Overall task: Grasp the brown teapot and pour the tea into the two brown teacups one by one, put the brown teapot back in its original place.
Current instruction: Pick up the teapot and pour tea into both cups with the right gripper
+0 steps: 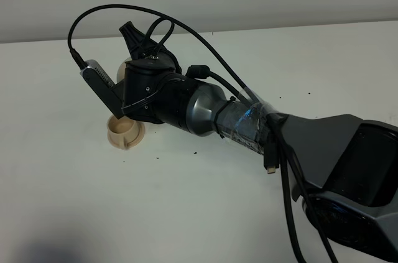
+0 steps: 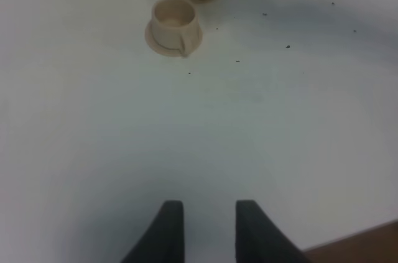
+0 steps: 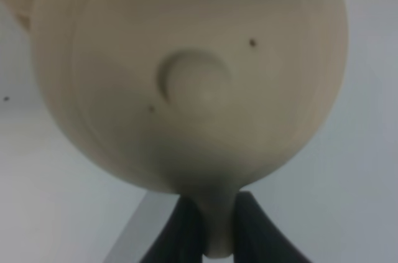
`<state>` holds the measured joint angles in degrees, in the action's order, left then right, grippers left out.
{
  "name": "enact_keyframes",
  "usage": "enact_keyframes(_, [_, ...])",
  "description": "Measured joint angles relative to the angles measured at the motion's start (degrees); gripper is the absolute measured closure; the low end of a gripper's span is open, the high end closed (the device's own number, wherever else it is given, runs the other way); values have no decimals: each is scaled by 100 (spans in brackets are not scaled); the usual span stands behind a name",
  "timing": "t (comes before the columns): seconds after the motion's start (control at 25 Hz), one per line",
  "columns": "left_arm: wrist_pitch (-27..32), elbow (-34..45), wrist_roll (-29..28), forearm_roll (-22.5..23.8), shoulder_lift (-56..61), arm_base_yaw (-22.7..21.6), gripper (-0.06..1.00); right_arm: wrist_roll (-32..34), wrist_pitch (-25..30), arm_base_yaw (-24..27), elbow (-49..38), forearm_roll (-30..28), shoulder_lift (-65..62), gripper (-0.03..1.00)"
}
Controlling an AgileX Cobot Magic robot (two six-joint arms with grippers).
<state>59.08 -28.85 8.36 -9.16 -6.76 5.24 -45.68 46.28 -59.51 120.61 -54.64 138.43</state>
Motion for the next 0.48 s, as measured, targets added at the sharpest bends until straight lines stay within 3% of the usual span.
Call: enact_keyframes(0.48, [0, 0, 0, 0, 0, 0, 72, 0, -32, -62, 0, -255, 0, 86])
